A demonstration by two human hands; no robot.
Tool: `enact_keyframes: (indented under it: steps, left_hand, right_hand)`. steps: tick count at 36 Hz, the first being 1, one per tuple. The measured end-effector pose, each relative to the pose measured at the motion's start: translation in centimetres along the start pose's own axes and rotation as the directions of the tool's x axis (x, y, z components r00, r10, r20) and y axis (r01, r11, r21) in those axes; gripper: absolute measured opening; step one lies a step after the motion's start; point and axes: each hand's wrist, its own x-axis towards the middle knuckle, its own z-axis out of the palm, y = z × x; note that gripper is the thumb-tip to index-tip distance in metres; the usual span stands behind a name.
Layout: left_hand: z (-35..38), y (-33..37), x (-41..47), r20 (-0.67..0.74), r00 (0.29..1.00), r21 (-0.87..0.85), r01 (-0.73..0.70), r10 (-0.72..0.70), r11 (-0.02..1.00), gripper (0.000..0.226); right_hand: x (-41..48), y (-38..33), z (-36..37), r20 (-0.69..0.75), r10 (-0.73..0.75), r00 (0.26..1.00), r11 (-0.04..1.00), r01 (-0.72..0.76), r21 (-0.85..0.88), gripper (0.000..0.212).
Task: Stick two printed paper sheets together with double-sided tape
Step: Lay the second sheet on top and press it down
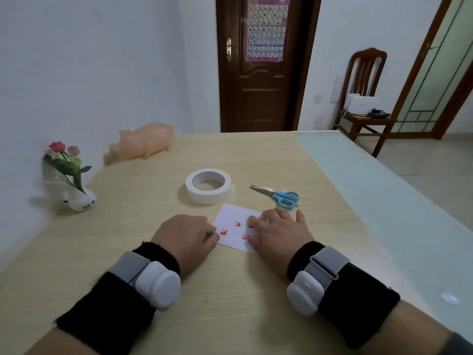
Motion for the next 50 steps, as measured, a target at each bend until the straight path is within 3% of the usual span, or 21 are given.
enact_keyframes:
  steps: [6, 11, 15, 22, 38, 50]
  left_hand:
    - [-0.4, 1.1, 0.1, -0.105, 0.994, 0.052, 0.019, -0.014, 0.998, 0.036]
    - [0.6, 1.6, 1.1, -0.164, 0.985, -0.089, -0.075, 0.059, 0.993, 0.037]
    - [1.0, 3.1, 2.6, -0.023, 0.986, -0.019, -0.163, 0.162, 0.986, 0.050]
    - [2.3, 3.1, 3.4, 0.146, 0.988, 0.072, -0.070, 0.058, 0.995, 0.061]
    - [1.8, 1.7, 2.4, 0.173, 0.985, 0.075, -0.001, -0.012, 0.997, 0.069]
    - [2.1, 1.6, 2.5, 0.158, 0.987, 0.104, 0.001, -0.018, 0.995, 0.066]
  right_hand:
    - [0.4, 0.6, 0.1, 0.065, -0.039, 0.997, 0.998, 0.035, 0.055, 0.047]
    - [0.8, 1.2, 0.0, 0.134, -0.082, 0.988, 0.993, 0.069, 0.099, 0.049]
    - [0.8, 1.2, -0.1, 0.139, -0.102, 0.985, 0.991, 0.089, 0.095, 0.049]
    - [0.8, 1.5, 0.0, 0.148, -0.111, 0.983, 0.991, 0.099, 0.086, 0.053]
    - [0.7, 1.1, -0.3, 0.132, -0.050, 0.990, 0.994, 0.036, 0.104, 0.062]
    - [2.5, -1.3, 0.0, 0.155, -0.116, 0.981, 0.989, 0.099, 0.111, 0.065]
